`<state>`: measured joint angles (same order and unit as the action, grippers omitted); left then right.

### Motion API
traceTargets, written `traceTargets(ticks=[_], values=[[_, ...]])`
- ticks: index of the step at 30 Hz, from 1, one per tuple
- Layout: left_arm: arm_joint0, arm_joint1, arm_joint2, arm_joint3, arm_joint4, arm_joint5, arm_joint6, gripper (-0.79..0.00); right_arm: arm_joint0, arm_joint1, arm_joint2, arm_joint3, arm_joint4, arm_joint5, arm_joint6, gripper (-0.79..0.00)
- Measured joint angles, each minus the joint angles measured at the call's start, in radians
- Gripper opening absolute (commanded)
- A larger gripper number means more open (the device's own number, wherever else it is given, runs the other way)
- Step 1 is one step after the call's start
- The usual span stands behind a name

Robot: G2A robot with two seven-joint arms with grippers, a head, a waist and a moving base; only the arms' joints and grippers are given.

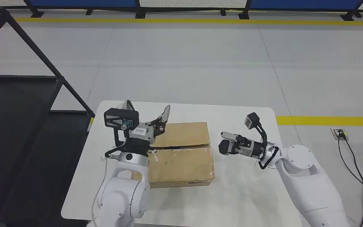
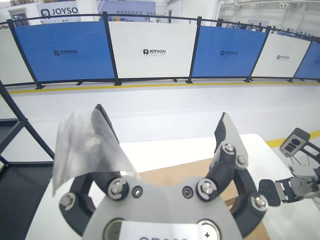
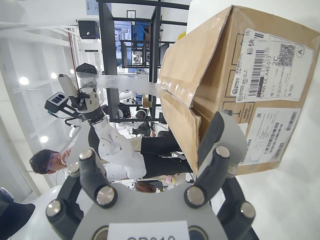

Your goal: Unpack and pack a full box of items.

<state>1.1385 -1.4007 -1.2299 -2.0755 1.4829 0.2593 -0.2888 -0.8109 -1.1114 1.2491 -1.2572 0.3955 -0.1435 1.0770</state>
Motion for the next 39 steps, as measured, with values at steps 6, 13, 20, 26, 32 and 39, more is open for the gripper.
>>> traceTargets(ticks=[6,13,20,26,32,39], values=[[0.029,0.0,-0.045,-0.044,-0.024,0.005,0.053,0.0,0.012,-0.001,-0.009,0.014,0.003,-0.004,0.003,0.0],[0.042,-0.005,-0.028,-0.056,-0.024,-0.003,0.09,0.0,0.019,-0.001,-0.017,0.019,0.005,0.0,0.0,0.0],[-0.009,-0.014,0.027,0.023,-0.011,-0.029,0.044,0.0,0.019,0.0,-0.022,0.009,-0.001,0.011,-0.011,0.0],[-0.045,-0.024,0.091,0.065,0.025,-0.044,0.017,0.0,0.0,0.004,-0.002,-0.016,0.003,0.002,-0.033,0.0],[-0.103,-0.039,0.159,0.132,0.041,-0.043,-0.02,0.0,-0.077,0.021,0.082,-0.081,0.037,-0.048,-0.076,0.0],[-0.145,-0.056,0.218,0.22,0.059,-0.042,-0.045,0.0,-0.237,0.046,0.232,-0.186,0.099,-0.126,-0.098,0.0]])
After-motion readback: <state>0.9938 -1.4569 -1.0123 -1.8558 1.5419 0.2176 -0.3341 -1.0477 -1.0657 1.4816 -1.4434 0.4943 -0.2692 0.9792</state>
